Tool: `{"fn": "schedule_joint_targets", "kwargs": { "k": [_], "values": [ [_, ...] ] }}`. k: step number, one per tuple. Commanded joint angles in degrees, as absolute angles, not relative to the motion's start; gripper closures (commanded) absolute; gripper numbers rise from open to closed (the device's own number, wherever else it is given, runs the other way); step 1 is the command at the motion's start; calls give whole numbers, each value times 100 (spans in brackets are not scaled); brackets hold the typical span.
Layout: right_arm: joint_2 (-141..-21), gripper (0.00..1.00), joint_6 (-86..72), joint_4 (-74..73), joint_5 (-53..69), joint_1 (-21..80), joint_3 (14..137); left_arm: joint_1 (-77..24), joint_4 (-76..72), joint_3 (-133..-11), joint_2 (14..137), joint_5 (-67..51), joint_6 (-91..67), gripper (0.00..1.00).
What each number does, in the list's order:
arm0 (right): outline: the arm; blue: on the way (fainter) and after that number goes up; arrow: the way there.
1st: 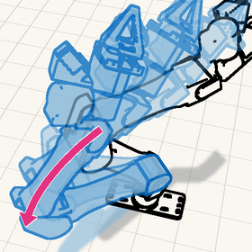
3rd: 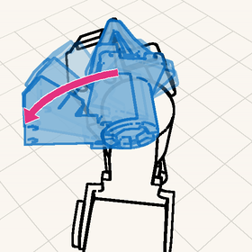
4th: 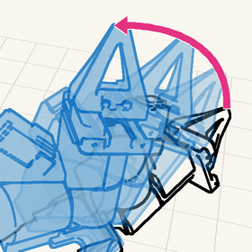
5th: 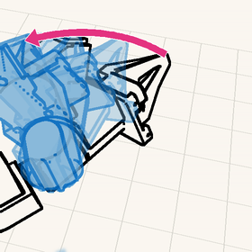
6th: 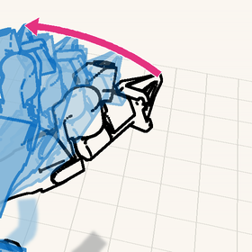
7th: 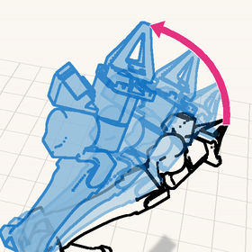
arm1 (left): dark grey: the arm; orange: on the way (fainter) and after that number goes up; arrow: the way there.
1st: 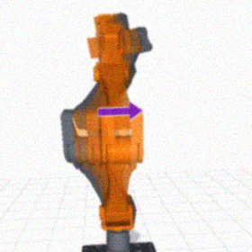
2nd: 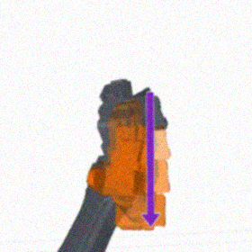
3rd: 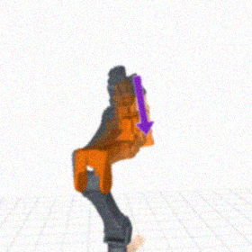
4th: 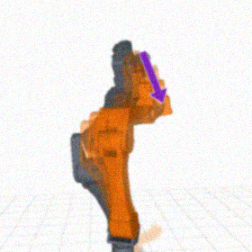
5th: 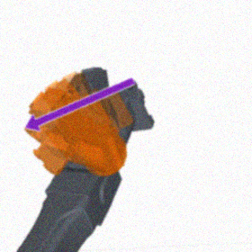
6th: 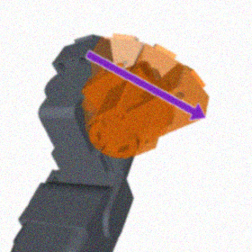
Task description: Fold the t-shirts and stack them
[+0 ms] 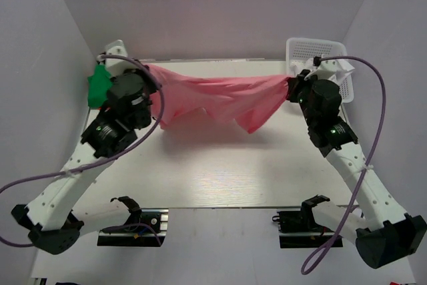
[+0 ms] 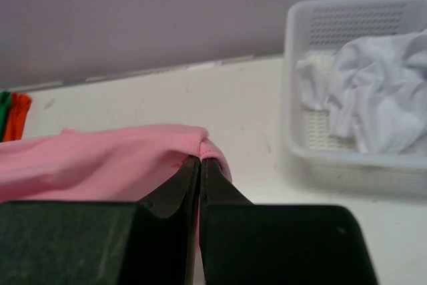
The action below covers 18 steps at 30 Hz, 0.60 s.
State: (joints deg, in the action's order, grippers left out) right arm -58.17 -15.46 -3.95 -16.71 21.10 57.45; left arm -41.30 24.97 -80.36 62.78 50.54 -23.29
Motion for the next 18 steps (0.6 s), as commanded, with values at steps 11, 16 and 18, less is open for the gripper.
{"fn": "schedule_joint_targets", "kwargs": {
  "k": [11, 16, 18],
  "values": [
    [-4483, 100, -61, 53, -2716, 2092, 6627, -4157, 1406, -9333, 5476, 5477, -642, 100],
    [-4158, 100, -26, 9, -2278, 2109, 6933, -4157, 1721, -10325, 5747, 4748, -466, 100],
    [-4148, 100, -26, -158, -2206, 2118, 7005, -4157, 1775, -10720, 5923, 4624, -405, 100]
  ]
}}
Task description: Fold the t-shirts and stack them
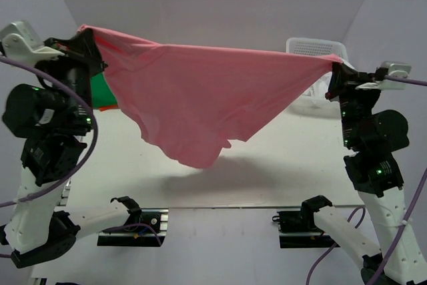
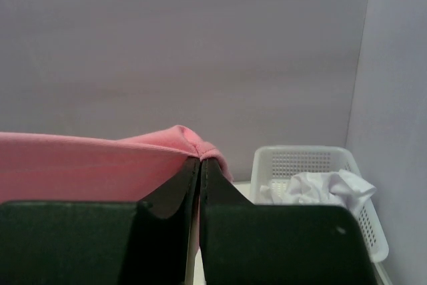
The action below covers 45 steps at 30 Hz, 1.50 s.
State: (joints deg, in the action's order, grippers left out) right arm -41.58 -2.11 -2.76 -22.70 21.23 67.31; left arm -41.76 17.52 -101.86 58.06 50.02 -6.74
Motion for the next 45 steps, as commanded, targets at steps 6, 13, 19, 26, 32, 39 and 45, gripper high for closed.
{"fn": "schedule_joint_targets", "kwargs": {
  "k": [6, 13, 19, 26, 32, 39, 45],
  "values": [
    [-4377, 100, -44, -167, -2162, 2109, 7058, -4157, 1408, -11014, 6740, 4954, -27, 100],
    [-5526, 100, -430, -79, -2497, 2092, 6513, -3912, 105, -10381, 8714, 6196, 976, 100],
    [-7661, 100, -1168, 9, -2260, 1952, 6275, -2753, 2106, -11211, 10869, 5373, -1060, 100],
    [-10204, 38, -1389, -1273, -1767, 1837, 7961, -2127, 3234, -13446, 13595, 4317, -1486, 0],
    [-9686, 10, -1274, -1011, -590, 1863, 7357, -2057, 2585, -11973, 12421, 3561, -1547, 0],
    [-8456, 10, -1652, -966, -289, 1837, 5872, -2162, 2927, -9717, 10804, 2287, -2037, 0],
    [-7946, 10, -1872, -1257, -62, 1820, 5169, -2337, 2481, -7249, 9432, 231, -2574, 0]
  ]
}}
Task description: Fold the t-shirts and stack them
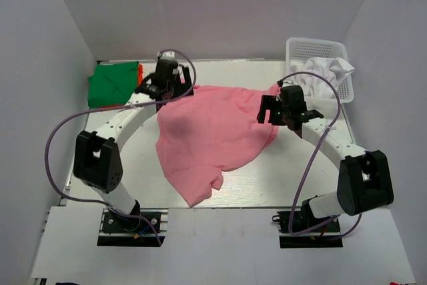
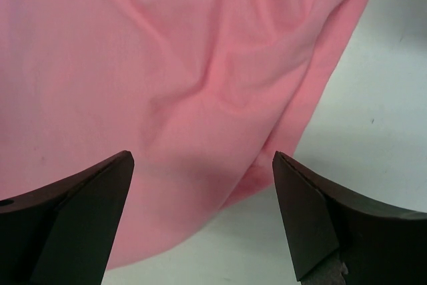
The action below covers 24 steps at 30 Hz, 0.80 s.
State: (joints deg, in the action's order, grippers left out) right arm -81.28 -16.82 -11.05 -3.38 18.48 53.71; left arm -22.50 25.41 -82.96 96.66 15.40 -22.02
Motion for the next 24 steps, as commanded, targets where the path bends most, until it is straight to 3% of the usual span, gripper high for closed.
{"fn": "schedule_joint_targets", "kwargs": {
  "k": [1, 10, 13, 17, 18, 19, 22, 24],
  "values": [
    [-7893, 10, -1881, -1283, 121, 1837, 5020, -2390, 2400, -6946, 9291, -276, -2575, 0],
    [-8033, 10, -2135, -1152, 27, 1802, 4518, -3664, 2785, -5546, 8473, -1064, -2848, 0],
    [-8339, 13, -2434, -1116, -439, 1802, 4623, -4007, 2988, -5300, 8534, -835, -2848, 0],
    [-8744, 21, -2461, -835, 165, 1793, 4702, -4122, 2936, -5089, 8438, -747, -2979, 0],
    [-8815, 25, -2470, -748, 237, 1802, 4807, -4122, 2936, -5089, 8385, -747, -2979, 0],
    [-8920, 52, -2461, -747, 464, 1802, 4825, -4122, 2936, -5028, 8228, -747, -2979, 0],
    [-9000, 100, -2382, -537, 859, 1863, 4913, -4184, 2988, -4957, 7981, -607, -2979, 0],
    [-8825, 100, -2347, -501, 923, 1968, 5035, -4184, 3163, -4957, 7796, -291, -2979, 0]
  ]
}}
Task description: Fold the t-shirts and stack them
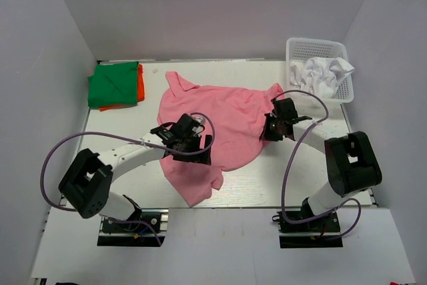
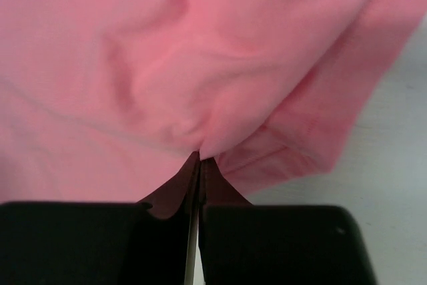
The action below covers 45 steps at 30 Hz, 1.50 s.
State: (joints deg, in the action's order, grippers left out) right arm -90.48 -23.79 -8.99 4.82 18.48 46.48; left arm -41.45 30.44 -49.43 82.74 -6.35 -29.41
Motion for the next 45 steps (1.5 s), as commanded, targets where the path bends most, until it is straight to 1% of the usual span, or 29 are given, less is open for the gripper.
{"fn": "schedule_joint_targets", "kwargs": {
  "k": [1, 2, 5, 7, 10, 11, 12, 14, 17, 19, 20, 21, 22, 23, 24, 25, 26, 27, 29, 31, 33, 35, 38, 39, 40, 41, 42, 45],
  "values": [
    [-8798, 100, -2181, -771, 871, 2178, 5149, -4184, 3216, -4957, 7735, -203, -2979, 0],
    [-8763, 100, -2171, -939, 609, 2249, 5559, -4184, 3217, -4957, 7621, -150, -2979, 0],
    [-8929, 100, -2048, -1695, 28, 2671, 5993, -4184, 3156, -4957, 7445, -245, -2979, 0],
    [-9157, 100, -2030, -1977, -202, 2925, 6520, -4184, 3155, -4904, 7313, -308, -2979, 0],
    [-9816, 100, -2092, -2442, -412, 3339, 7363, -4184, 3374, -4965, 7260, -255, -2979, 0],
    [-10105, 97, -2118, -2713, -639, 3470, 7739, -4184, 3445, -4966, 7260, -185, -3040, 0],
    [-10421, 91, -2109, -2777, -711, 3559, 8126, -4184, 3532, -4966, 7208, -185, -3041, 0],
    [-10817, 85, -2048, -2891, -852, 3682, 8627, -4184, 3585, -4966, 7155, -132, -3111, 0],
    [-11536, 85, -1907, -2778, -914, 3744, 9384, -4184, 3586, -4896, 7102, -132, -3225, 0],
    [-11741, 77, -1828, -2891, -914, 3753, 10025, -4184, 3534, -4843, 7102, -132, -3278, 0],
    [-11934, 71, -1793, -2944, -923, 3736, 10133, -4184, 3533, -4843, 7102, -132, -3331, 0],
    [-11944, 52, -1645, -2953, -932, 3735, 10186, -4184, 3472, -4773, 7154, -132, -3331, 0],
    [-11727, 46, -1609, -2936, -949, 3727, 10056, -4184, 3393, -4772, 7206, -132, -3331, 0],
    [-11612, 40, -1582, -2840, -941, 3709, 9698, -4184, 3340, -4720, 7207, -184, -3331, 0],
    [-11471, 29, -1530, -2508, -993, 3692, 9251, -4184, 3288, -4720, 7259, -185, -3331, 0],
    [-10991, 26, -1529, -2427, -1045, 3631, 8768, -4184, 3287, -4668, 7260, -237, -3279, 0],
    [-10812, 24, -1564, -2330, -1194, 3552, 8502, -4184, 3287, -4667, 7416, -237, -3278, 0],
    [-10454, 21, -1573, -2068, -1274, 3455, 7768, -4184, 3287, -4667, 7470, -237, -3278, 0],
    [-9995, 20, -1661, -1873, -1248, 3349, 7315, -4184, 3287, -4606, 7523, -369, -3200, 0],
    [-9618, 20, -1731, -1732, -1126, 3042, 6604, -4184, 3226, -4518, 7585, -702, -3059, 0],
    [-9554, 20, -1758, -1609, -1020, 2727, 6303, -4184, 3033, -4412, 7585, -1106, -2954, 0],
    [-9606, 21, -1732, -1512, -625, 2480, 6171, -4184, 2753, -4202, 7585, -1675, -2901, 0],
    [-9799, 24, -1670, -1328, -431, 2250, 6196, -4184, 2803, -4201, 7813, -1714, -2900, 0],
    [-9861, 24, -1635, -1292, -405, 2224, 6275, -4184, 2856, -4201, 7900, -1714, -2900, 3],
    [-9957, 26, -1626, -1118, -369, 2093, 6301, -4184, 2856, -4201, 7971, -1714, -2900, 3],
    [-10019, 32, -1539, -1064, -213, 2066, 6406, -4184, 2856, -4201, 8102, -1714, -2953, 5],
    [-10133, 34, -1555, -1011, -237, 2013, 6459, -4184, 2856, -4149, 8156, -1714, -2953, 6],
    [-10397, 39, -1450, -985, -150, 1925, 6635, -4184, 2856, -4096, 8227, -1661, -3067, 14]
  ]
}}
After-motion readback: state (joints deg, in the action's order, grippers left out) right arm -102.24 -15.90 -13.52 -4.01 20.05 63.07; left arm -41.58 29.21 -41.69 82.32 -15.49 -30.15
